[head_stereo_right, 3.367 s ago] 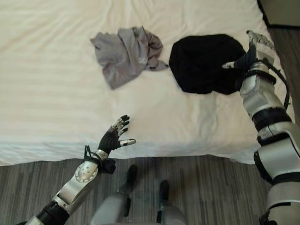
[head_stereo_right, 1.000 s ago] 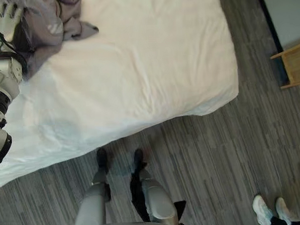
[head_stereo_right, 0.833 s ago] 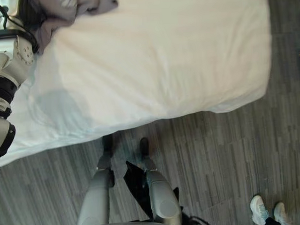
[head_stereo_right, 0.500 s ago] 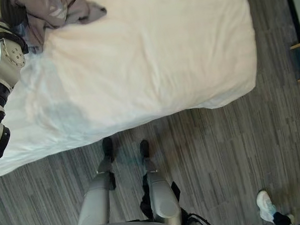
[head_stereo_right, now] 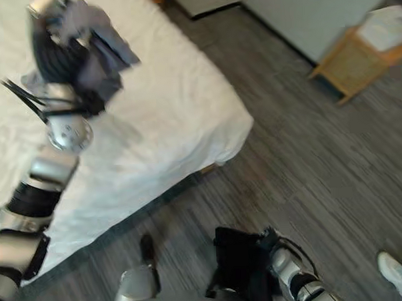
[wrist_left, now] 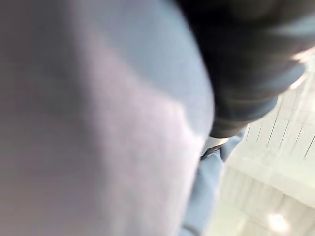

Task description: Pick up bed clothes into laundry basket.

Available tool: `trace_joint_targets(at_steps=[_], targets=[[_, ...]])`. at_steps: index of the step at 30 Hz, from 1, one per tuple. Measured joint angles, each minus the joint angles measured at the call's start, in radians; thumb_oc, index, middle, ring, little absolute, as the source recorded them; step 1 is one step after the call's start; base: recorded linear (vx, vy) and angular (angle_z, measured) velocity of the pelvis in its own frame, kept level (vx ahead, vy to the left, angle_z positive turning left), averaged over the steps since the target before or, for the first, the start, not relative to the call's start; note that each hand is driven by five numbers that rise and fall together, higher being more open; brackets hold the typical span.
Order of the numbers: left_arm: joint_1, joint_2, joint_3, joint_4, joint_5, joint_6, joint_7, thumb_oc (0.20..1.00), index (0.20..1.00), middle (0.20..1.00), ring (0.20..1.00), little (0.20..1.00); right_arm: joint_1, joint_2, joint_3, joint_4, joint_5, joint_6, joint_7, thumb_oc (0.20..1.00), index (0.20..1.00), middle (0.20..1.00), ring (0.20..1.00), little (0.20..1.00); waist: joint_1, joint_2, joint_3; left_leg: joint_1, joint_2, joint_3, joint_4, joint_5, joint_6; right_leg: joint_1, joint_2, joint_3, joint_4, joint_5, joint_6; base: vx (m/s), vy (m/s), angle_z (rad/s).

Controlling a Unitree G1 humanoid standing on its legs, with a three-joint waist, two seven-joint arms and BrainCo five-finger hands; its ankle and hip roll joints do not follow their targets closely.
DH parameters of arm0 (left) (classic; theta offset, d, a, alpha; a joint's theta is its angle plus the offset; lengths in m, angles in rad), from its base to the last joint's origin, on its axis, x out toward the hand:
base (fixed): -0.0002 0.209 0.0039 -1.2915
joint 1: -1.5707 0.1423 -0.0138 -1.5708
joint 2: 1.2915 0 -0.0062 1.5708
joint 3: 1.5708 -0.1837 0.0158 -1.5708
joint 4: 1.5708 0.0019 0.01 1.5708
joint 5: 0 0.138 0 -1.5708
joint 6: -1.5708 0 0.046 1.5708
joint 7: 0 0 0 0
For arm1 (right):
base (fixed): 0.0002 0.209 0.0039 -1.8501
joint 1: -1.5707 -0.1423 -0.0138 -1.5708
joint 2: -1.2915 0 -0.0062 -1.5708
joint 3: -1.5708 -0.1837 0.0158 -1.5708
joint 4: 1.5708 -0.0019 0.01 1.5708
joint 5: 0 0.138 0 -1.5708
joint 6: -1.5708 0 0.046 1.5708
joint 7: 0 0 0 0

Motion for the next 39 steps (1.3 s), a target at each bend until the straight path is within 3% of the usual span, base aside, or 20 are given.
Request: trace_joint_targets(at_steps=[8, 12, 14, 15, 16, 19, 20, 21, 22, 23, 24, 25, 26, 27, 30, 31, 33, 35, 36, 39], targets=[[0.245, -0.181, 0.044, 0.136, -0.027, 0.015, -0.086, 0.200, 0.200, 0.200, 0.200, 0.200, -0.161, -0.275, -0.092, -0.415, -0.018, -0.002, -0.049, 0.200, 0.200, 0.200, 0.200, 0.200, -0.053, 0.162, 0.008, 0.096, 0.059, 0.047, 0.001, 0.014, -0.010, 0.039, 0.065, 0.082, 0.000, -0.005, -0.030, 0.03, -0.144, -0.30], [0.295, -0.199, 0.051, 0.134, -0.025, 0.014, -0.107, 0.200, 0.200, 0.200, 0.200, 0.200, -0.215, -0.339, -0.107, -0.546, -0.021, -0.026, -0.092, 0.200, 0.200, 0.200, 0.200, 0.200, -0.052, 0.212, 0.030, 0.142, 0.059, -0.017, -0.011, 0.012, -0.011, 0.049, 0.075, 0.142, 0.001, -0.001, -0.038, 0.08, -0.126, -0.51], [0.438, -0.184, 0.104, 0.034, -0.072, -0.023, -0.117, 0.200, 0.200, 0.200, 0.200, 0.200, -0.183, -0.279, -0.126, -0.703, -0.046, -0.039, -0.103, 0.200, 0.200, 0.200, 0.200, 0.200, -0.027, 0.162, 0.079, 0.082, 0.015, -0.369, 0.136, -0.088, 0.020, 0.007, 0.054, 0.311, 0.033, -0.029, -0.093, 0.20, -0.166, -1.20], [0.469, -0.177, 0.093, 0.025, -0.086, -0.027, -0.123, 0.200, 0.200, 0.200, 0.200, 0.200, -0.170, -0.265, -0.128, -0.726, -0.056, -0.063, -0.104, 0.200, 0.200, 0.200, 0.200, 0.200, -0.005, 0.148, 0.090, 0.077, -0.024, -0.479, 0.081, -0.117, -0.023, 0.006, 0.031, 0.360, 0.020, -0.016, -0.113, 0.18, -0.187, -1.10], [0.482, -0.182, 0.081, 0.026, -0.098, -0.027, -0.141, 0.200, 0.200, 0.200, 0.200, 0.200, -0.166, -0.261, -0.129, -0.730, -0.056, -0.076, -0.105, 0.200, 0.200, 0.200, 0.200, 0.200, 0.002, 0.145, 0.098, 0.069, -0.055, -0.522, 0.035, -0.119, -0.033, 0.003, 0.018, 0.375, 0.006, -0.012, -0.116, 0.29, -0.158, -0.87], [0.517, -0.236, 0.001, -0.012, -0.181, -0.039, -0.207, 0.200, 0.200, 0.200, 0.200, 0.200, -0.137, -0.205, -0.154, -0.693, -0.042, -0.073, -0.131, 0.200, 0.200, 0.200, 0.200, 0.200, 0.004, 0.220, 0.107, -0.044, -0.181, -0.535, 0.046, -0.136, -0.033, -0.029, 0.018, 0.443, -0.006, -0.055, -0.053, 0.29, -0.106, -0.90], [0.540, -0.261, -0.004, -0.039, -0.208, -0.052, -0.223, 0.200, 0.200, 0.200, 0.200, 0.200, -0.142, -0.196, -0.142, -0.695, -0.038, -0.070, -0.135, 0.200, 0.200, 0.200, 0.200, 0.200, 0.051, 0.287, 0.097, -0.072, -0.157, -0.557, 0.084, -0.127, -0.001, -0.074, 0.077, 0.463, 0.083, -0.075, -0.042, 0.39, -0.117, -1.95], [0.535, -0.256, -0.004, -0.060, -0.248, -0.064, -0.252, 0.200, 0.200, 0.200, 0.200, 0.200, -0.118, -0.094, -0.092, -0.693, -0.037, -0.062, -0.135, 0.200, 0.200, 0.200, 0.200, 0.200, 0.076, 0.279, 0.106, -0.099, -0.134, -0.491, 0.121, -0.099, 0.008, -0.228, 0.102, 0.440, 0.554, -0.251, -0.053, 0.51, -0.137, -1.54], [0.533, -0.231, -0.022, -0.103, -0.272, -0.063, -0.257, 0.200, 0.200, 0.200, 0.200, 0.200, -0.125, -0.051, -0.072, -0.672, -0.038, -0.050, -0.138, 0.200, 0.200, 0.200, 0.200, 0.200, 0.071, 0.240, 0.116, -0.106, -0.156, -0.501, 0.149, -0.102, 0.004, -0.212, 0.098, 0.409, 0.663, -0.339, -0.063, 0.43, -0.088, -0.98], [0.531, -0.195, -0.031, -0.157, -0.281, -0.067, -0.258, 0.200, 0.200, 0.200, 0.200, 0.200, -0.147, 0.017, -0.059, -0.663, -0.039, -0.031, -0.137, 0.200, 0.200, 0.200, 0.200, 0.200, 0.089, 0.184, 0.141, -0.107, -0.174, -0.481, 0.210, -0.114, 0.010, -0.137, 0.089, 0.402, 0.619, -0.427, -0.113, 0.52, -0.049, -0.47], [0.519, -0.184, -0.045, -0.171, -0.289, -0.076, -0.258, 0.200, 0.200, 0.200, 0.200, 0.200, -0.172, 0.063, -0.042, -0.664, -0.044, -0.024, -0.137, 0.200, 0.200, 0.200, 0.200, 0.200, 0.119, 0.172, 0.164, -0.110, -0.181, -0.470, 0.292, -0.169, 0.026, -0.055, 0.101, 0.433, 0.501, -0.464, -0.108, 0.50, -0.072, -0.68], [0.516, -0.183, -0.059, -0.172, -0.300, -0.076, -0.258, 0.200, 0.200, 0.200, 0.200, 0.200, -0.172, 0.079, -0.030, -0.669, -0.046, -0.026, -0.137, 0.200, 0.200, 0.200, 0.200, 0.200, 0.128, 0.178, 0.162, -0.120, -0.179, -0.481, 0.292, -0.167, 0.035, -0.028, 0.118, 0.450, 0.456, -0.431, -0.116, 0.51, -0.074, -0.63], [0.509, -0.179, -0.086, -0.189, -0.308, -0.075, -0.255, 0.200, 0.200, 0.200, 0.200, 0.200, -0.156, 0.086, 0.011, -0.717, -0.062, -0.035, -0.138, 0.200, 0.200, 0.200, 0.200, 0.200, 0.129, 0.157, 0.152, -0.092, -0.230, -0.523, 0.268, -0.177, 0.045, 0.025, 0.114, 0.457, 0.389, -0.393, -0.072, 0.35, -0.065, -0.66], [0.484, -0.170, -0.094, -0.207, -0.309, -0.077, -0.251, 0.200, 0.200, 0.200, 0.200, 0.200, -0.132, 0.089, 0.041, -0.767, -0.085, -0.055, -0.139, 0.200, 0.200, 0.200, 0.200, 0.200, 0.125, 0.119, 0.146, -0.010, -0.251, -0.526, 0.179, -0.148, 0.083, -0.010, 0.105, 0.486, 0.513, -0.395, 0.011, 0.45, -0.016, -0.53], [0.402, -0.189, -0.112, -0.183, -0.306, -0.074, -0.222, 0.200, 0.200, 0.200, 0.200, 0.200, -0.125, 0.065, 0.051, -0.792, -0.090, -0.049, -0.139, 0.200, 0.200, 0.200, 0.200, 0.200, 0.049, 0.111, 0.145, 0.056, -0.237, -0.558, 0.149, -0.151, 0.111, -0.101, 0.127, 0.517, 0.789, -0.295, 0.109, 0.43, 0.073, 0.17], [0.373, -0.184, -0.127, -0.181, -0.305, -0.074, -0.213, 0.200, 0.200, 0.200, 0.200, 0.200, -0.122, 0.051, 0.051, -0.796, -0.092, -0.049, -0.140, 0.200, 0.200, 0.200, 0.200, 0.200, 0.015, 0.115, 0.145, 0.073, -0.227, -0.580, 0.143, -0.149, 0.113, -0.133, 0.149, 0.544, 0.867, -0.242, 0.115, 0.42, 0.122, 0.53], [0.265, -0.192, -0.137, -0.167, -0.273, -0.076, -0.169, 0.200, 0.200, 0.200, 0.200, 0.200, -0.129, 0.035, 0.029, -0.845, -0.096, -0.050, -0.139, 0.200, 0.200, 0.200, 0.200, 0.200, -0.048, 0.160, 0.168, 0.106, -0.200, -0.618, 0.151, -0.182, 0.142, -0.235, 0.159, 0.496, 0.975, -0.253, 0.047, 0.40, -0.030, 0.40], [0.219, -0.209, -0.138, -0.157, -0.259, -0.075, -0.149, 0.200, 0.200, 0.200, 0.200, 0.200, -0.130, 0.028, 0.021, -0.866, -0.095, -0.053, -0.139, 0.200, 0.200, 0.200, 0.200, 0.200, -0.087, 0.210, 0.177, 0.139, -0.186, -0.638, 0.130, -0.196, 0.149, -0.287, 0.163, 0.441, 0.918, -0.278, 0.005, 0.74, -0.189, 0.18], [0.161, -0.227, -0.124, -0.142, -0.215, -0.081, -0.127, 0.200, 0.200, 0.200, 0.200, 0.200, -0.136, 0.010, 0.023, -0.910, -0.093, -0.055, -0.139, 0.200, 0.200, 0.200, 0.200, 0.200, -0.138, 0.274, 0.176, 0.141, -0.146, -0.668, 0.126, -0.234, 0.137, -0.340, 0.211, 0.384, 0.588, -0.324, -0.044, 0.71, -0.261, 0.24], [0.165, -0.242, -0.093, -0.117, -0.189, -0.094, -0.130, 0.200, 0.200, 0.200, 0.200, 0.200, -0.126, 0.006, 0.021, -0.912, -0.087, -0.057, -0.141, 0.200, 0.200, 0.200, 0.200, 0.200, -0.202, 0.237, 0.168, 0.226, -0.166, -0.682, 0.088, -0.279, 0.092, -0.348, 0.161, 0.305, 0.203, -0.181, -0.037, 0.58, -0.213, 0.41]])
